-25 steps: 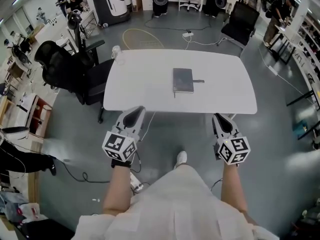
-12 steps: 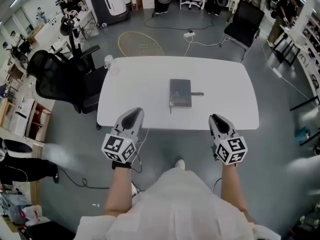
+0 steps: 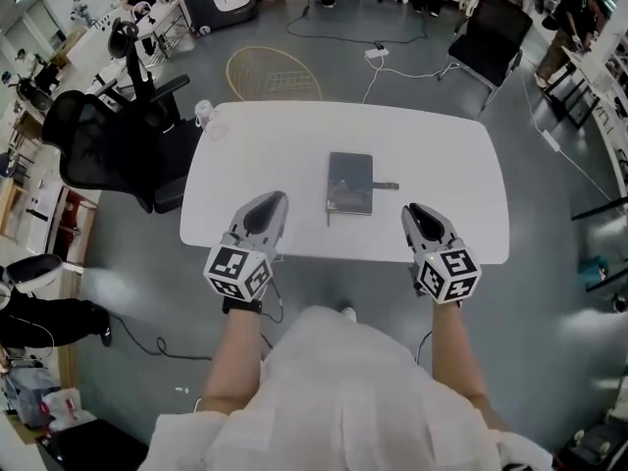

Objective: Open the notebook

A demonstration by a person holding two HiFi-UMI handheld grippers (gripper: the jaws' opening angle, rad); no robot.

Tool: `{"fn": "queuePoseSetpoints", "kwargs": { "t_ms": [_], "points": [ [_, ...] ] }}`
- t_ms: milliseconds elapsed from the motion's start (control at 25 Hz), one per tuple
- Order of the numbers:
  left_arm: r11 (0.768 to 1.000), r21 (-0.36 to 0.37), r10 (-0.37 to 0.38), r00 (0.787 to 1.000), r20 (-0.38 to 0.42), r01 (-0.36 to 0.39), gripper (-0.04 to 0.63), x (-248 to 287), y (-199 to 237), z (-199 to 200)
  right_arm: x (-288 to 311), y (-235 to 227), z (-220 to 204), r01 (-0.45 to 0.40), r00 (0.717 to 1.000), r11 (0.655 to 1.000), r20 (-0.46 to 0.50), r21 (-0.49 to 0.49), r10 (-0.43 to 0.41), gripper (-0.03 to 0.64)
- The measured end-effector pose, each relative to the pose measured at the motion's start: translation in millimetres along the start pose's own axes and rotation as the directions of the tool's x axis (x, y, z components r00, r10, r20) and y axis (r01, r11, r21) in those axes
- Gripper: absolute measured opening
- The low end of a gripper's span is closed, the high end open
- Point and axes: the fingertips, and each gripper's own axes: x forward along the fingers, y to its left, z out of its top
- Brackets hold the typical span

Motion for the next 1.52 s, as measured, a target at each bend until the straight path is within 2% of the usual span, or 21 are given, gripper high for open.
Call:
{"fn": "queuePoseSetpoints", "kwargs": {
  "t_ms": [280, 600, 880, 1240, 1520],
  "points": [
    [1.0, -0.026, -0.014, 0.999, -0.039, 0.013, 0.023, 32.8, 38.1, -17.9, 48.2, -14.4, -16.1, -0.006, 0.999, 0.998, -0.046, 0.057, 0.008, 0.06],
    [0.998, -0.027, -0.059, 0.993, -0.104, 0.056, 0.023, 77.4, 93.0, -36.7, 111.2, -28.6, -41.7, 0.042, 0.989, 0.996, -0.144, 0.076, -0.031, 0.066],
    [0.994, -0.05, -0.106, 0.981, -0.162, 0.099, 0.023, 93.9, 126.2, -68.6, 152.0, -28.5, -71.2, 0.082, 0.976, 0.99, -0.208, 0.116, -0.057, 0.067],
    [0.979, -0.071, -0.199, 0.959, -0.2, 0.189, 0.023, 114.8, 144.1, -94.2, 180.4, -29.8, -107.7, 0.151, 0.951, 0.976, -0.294, 0.156, -0.1, 0.078],
    [0.971, -0.089, -0.235, 0.947, -0.218, 0.22, 0.023, 135.4, 141.2, -107.6, 188.9, -33.8, -132.7, 0.155, 0.927, 0.975, -0.365, 0.158, -0.088, 0.086]
  ]
}}
